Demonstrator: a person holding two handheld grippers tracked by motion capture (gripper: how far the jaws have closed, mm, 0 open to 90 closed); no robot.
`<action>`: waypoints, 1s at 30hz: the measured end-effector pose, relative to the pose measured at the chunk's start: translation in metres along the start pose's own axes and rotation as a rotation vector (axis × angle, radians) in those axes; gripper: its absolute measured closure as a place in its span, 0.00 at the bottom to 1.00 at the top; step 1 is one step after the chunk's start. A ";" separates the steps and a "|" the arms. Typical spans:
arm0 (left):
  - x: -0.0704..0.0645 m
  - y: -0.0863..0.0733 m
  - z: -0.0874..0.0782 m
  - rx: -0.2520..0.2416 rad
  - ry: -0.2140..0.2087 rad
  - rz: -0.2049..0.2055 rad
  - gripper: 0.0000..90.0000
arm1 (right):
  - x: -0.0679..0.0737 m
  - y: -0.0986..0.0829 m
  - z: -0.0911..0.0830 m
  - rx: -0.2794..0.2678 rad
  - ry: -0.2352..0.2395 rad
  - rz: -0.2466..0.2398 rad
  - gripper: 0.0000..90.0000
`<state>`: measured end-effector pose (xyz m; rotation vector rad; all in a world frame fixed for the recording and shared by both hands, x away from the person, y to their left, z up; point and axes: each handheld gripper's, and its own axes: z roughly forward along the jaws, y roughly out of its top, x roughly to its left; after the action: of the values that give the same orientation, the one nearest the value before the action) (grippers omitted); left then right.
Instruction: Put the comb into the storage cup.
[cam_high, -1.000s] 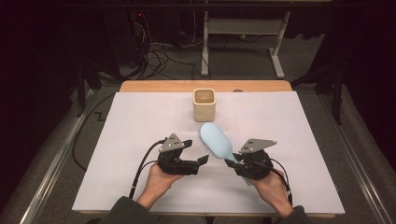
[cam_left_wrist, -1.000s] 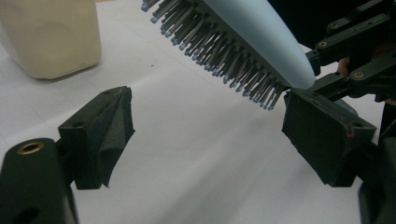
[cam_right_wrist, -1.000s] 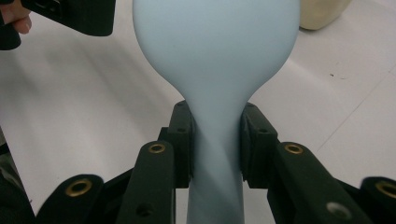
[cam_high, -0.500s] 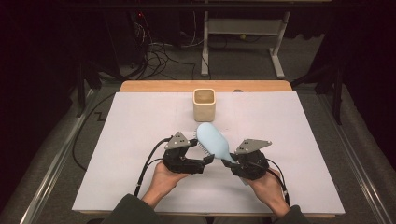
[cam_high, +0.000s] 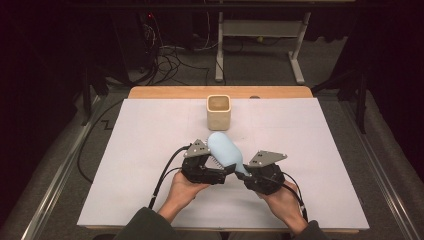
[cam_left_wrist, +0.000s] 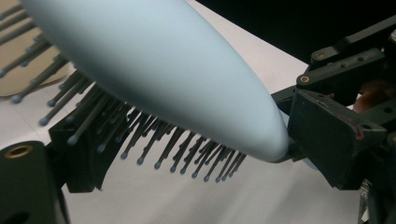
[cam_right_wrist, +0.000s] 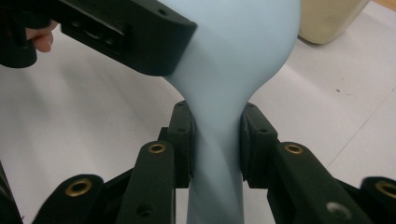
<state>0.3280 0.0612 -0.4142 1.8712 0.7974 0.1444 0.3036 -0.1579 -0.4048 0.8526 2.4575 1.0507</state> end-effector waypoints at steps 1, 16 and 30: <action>0.000 0.000 0.001 0.002 -0.001 -0.001 0.15 | 0.000 0.000 0.000 0.001 0.001 -0.002 0.78; 0.002 0.003 0.008 0.002 0.005 -0.029 0.17 | 0.005 0.001 0.004 -0.002 -0.018 -0.011 0.78; -0.001 0.006 0.010 0.017 -0.003 -0.036 0.21 | 0.007 0.003 0.008 0.004 -0.037 -0.011 0.78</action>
<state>0.3342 0.0513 -0.4134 1.8720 0.8324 0.1127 0.3032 -0.1473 -0.4086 0.8506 2.4316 1.0177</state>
